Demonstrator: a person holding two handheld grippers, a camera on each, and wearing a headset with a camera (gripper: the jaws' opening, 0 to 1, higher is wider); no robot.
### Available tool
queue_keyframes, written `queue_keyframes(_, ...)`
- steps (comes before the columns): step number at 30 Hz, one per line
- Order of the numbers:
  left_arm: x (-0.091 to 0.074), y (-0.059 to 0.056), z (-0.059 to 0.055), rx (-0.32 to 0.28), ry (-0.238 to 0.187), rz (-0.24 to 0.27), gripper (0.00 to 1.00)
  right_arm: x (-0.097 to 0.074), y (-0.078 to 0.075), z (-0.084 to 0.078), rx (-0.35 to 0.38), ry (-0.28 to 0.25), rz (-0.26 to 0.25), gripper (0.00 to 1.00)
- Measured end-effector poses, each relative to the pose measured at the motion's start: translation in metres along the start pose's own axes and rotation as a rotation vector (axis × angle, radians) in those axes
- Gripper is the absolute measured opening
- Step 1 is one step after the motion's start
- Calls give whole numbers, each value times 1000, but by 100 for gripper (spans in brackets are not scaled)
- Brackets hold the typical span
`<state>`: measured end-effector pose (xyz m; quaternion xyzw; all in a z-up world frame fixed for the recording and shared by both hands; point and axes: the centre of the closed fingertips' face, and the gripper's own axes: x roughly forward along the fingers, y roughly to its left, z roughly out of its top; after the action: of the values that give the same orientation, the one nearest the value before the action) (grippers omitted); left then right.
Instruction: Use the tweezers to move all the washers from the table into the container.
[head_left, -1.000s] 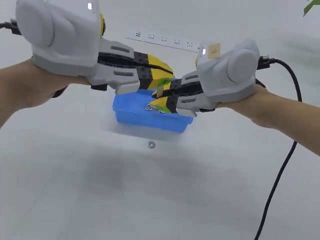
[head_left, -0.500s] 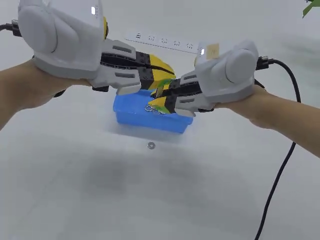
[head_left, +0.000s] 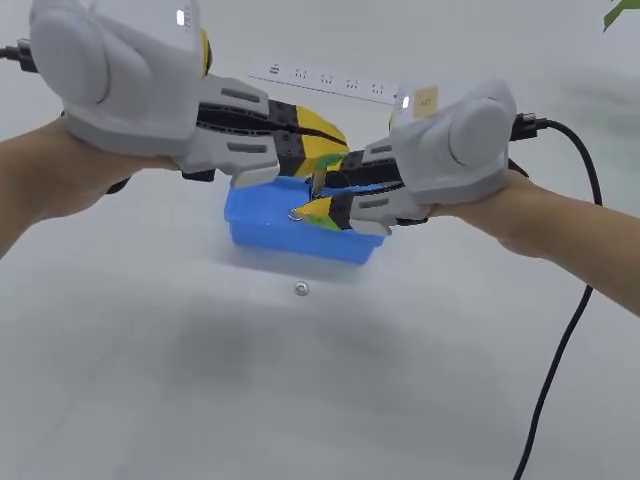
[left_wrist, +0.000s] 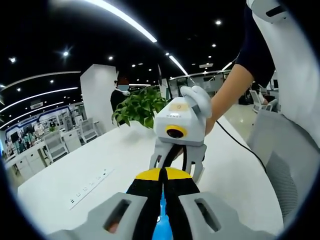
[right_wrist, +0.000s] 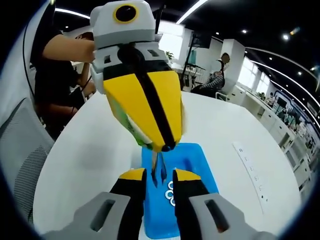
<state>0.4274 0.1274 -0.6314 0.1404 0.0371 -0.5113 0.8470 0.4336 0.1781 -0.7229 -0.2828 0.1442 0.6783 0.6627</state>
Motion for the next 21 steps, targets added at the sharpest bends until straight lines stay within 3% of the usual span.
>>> queue_keyframes(9,-2,0,5,-14,-8,17,4,-2,-2,-2,19,-1,-23,28)
queue_keyframes(15,-11,3,11,-35,-46,22,4,-13,-7,-6,-12,4,-80,32)
queue_keyframes(21,-15,-3,9,-28,-37,15,4,-24,-6,-11,13,-3,-114,36)
